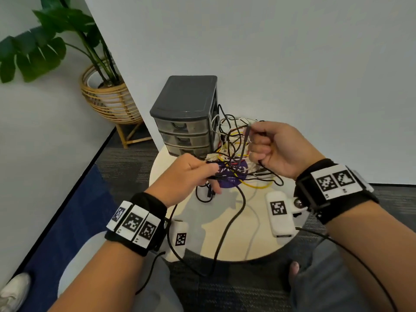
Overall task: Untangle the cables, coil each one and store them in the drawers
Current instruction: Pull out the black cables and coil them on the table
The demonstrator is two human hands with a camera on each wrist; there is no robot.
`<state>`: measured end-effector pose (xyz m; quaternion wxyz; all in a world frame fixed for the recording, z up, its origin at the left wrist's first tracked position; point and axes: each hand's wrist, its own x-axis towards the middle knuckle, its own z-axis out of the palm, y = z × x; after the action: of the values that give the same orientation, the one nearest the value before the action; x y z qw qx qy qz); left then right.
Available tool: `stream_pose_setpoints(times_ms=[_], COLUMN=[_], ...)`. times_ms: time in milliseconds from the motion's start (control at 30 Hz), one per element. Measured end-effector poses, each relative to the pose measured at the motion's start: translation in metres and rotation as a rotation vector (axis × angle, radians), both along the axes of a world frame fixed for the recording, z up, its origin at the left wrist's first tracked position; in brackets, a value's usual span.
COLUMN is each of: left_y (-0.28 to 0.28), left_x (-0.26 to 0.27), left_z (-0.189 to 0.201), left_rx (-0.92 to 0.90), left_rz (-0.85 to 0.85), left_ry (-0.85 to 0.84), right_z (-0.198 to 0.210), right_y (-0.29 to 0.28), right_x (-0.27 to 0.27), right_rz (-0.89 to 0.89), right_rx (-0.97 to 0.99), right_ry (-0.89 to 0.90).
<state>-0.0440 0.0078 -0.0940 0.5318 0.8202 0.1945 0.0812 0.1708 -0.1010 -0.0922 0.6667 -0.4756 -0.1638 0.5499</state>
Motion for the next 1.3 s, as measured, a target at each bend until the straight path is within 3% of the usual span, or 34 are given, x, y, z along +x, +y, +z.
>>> stream_pose_setpoints(times_ms=[100, 267, 367, 533, 867, 1033, 1300], left_y=[0.002, 0.004, 0.007, 0.006, 0.004, 0.010, 0.030], left_x=[0.002, 0.011, 0.015, 0.018, 0.018, 0.012, -0.006], left_z=[-0.015, -0.021, -0.028, -0.042, -0.048, -0.024, 0.064], left_rx=[0.218, 0.349, 0.402, 0.506, 0.546, 0.484, 0.476], left_rz=[-0.035, 0.054, 0.108, 0.112, 0.151, 0.176, 0.175], left_ry=[0.097, 0.036, 0.092, 0.193, 0.172, 0.115, -0.112], right_z=[0.016, 0.045, 0.060, 0.088, 0.142, 0.122, 0.036], right_y=[-0.004, -0.010, -0.012, -0.012, -0.015, -0.018, -0.016], right_x=[0.004, 0.002, -0.005, -0.013, -0.010, -0.002, -0.009], right_rz=[-0.012, -0.001, 0.011, -0.068, -0.253, -0.289, -0.189], right_rx=[0.044, 0.125, 0.189, 0.328, 0.515, 0.433, 0.146], right_ry=[-0.163, -0.331, -0.408, -0.452, -0.490, -0.400, -0.249])
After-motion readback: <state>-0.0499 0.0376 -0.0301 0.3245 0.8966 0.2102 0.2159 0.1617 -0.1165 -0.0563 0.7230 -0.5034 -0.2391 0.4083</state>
